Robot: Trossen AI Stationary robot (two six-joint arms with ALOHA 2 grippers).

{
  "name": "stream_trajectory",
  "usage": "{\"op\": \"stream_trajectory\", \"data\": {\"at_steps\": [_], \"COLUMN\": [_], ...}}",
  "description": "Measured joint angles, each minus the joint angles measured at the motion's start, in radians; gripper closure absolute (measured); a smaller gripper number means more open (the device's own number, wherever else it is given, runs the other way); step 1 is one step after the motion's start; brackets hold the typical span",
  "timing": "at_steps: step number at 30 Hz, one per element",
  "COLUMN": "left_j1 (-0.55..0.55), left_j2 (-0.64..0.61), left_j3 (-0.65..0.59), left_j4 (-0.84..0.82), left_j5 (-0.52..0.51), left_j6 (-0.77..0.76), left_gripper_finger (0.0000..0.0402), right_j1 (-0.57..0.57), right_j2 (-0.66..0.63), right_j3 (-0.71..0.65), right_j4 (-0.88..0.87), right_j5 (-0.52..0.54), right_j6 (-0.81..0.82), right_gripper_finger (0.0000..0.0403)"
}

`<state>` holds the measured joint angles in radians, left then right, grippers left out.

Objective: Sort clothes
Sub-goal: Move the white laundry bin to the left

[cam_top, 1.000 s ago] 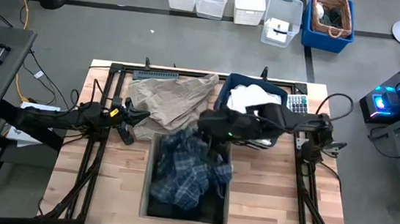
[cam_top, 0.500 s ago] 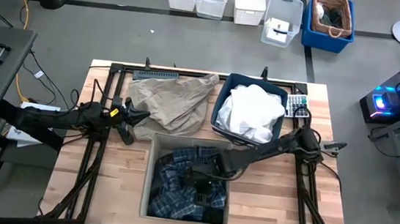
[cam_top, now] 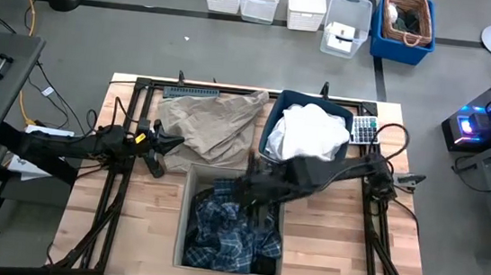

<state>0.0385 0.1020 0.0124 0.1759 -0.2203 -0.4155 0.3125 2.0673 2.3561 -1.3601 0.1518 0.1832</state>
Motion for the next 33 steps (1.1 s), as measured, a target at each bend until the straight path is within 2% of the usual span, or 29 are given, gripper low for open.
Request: {"op": "stream_trajectory", "data": {"at_steps": [1, 5, 7, 9, 12, 15, 18, 22, 25, 28, 33], "left_j1": [0.000, 0.000, 0.000, 0.000, 0.000, 0.000, 0.000, 0.000, 0.000, 0.000, 0.000], "left_j2": [0.000, 0.000, 0.000, 0.000, 0.000, 0.000, 0.000, 0.000, 0.000, 0.000, 0.000], "left_j3": [0.000, 0.000, 0.000, 0.000, 0.000, 0.000, 0.000, 0.000, 0.000, 0.000, 0.000], "left_j4": [0.000, 0.000, 0.000, 0.000, 0.000, 0.000, 0.000, 0.000, 0.000, 0.000, 0.000], "left_j5": [0.000, 0.000, 0.000, 0.000, 0.000, 0.000, 0.000, 0.000, 0.000, 0.000, 0.000], "left_j6": [0.000, 0.000, 0.000, 0.000, 0.000, 0.000, 0.000, 0.000, 0.000, 0.000, 0.000], "left_gripper_finger": [0.0401, 0.0401, 0.0401, 0.0401, 0.0401, 0.0401, 0.0401, 0.0401, 0.0401, 0.0401, 0.0401], "right_j1": [-0.009, -0.069, -0.102, -0.136, -0.173, -0.156, -0.075, 0.035, 0.079, 0.095, 0.077], "right_j2": [-0.023, -0.200, -0.304, -0.419, -0.575, -0.692, -0.777, -0.775, -0.726, -0.639, -0.438], "right_j3": [-0.001, -0.203, -0.331, -0.457, -0.659, -0.894, -1.110, -1.299, -1.351, -1.342, -1.194], "right_j4": [-0.024, -0.129, -0.149, -0.123, -0.126, -0.052, 0.194, 0.555, 0.793, 0.925, 1.018], "right_j5": [0.035, 0.175, 0.256, 0.287, 0.249, 0.110, 0.001, -0.030, -0.029, -0.014, -0.028], "right_j6": [0.008, 0.118, 0.192, 0.279, 0.406, 0.511, 0.649, 0.805, 0.886, 0.893, 0.793], "right_gripper_finger": [0.0182, 0.0182, 0.0196, 0.0222, 0.0290, 0.0378, 0.0388, 0.0400, 0.0401, 0.0402, 0.0402]}}
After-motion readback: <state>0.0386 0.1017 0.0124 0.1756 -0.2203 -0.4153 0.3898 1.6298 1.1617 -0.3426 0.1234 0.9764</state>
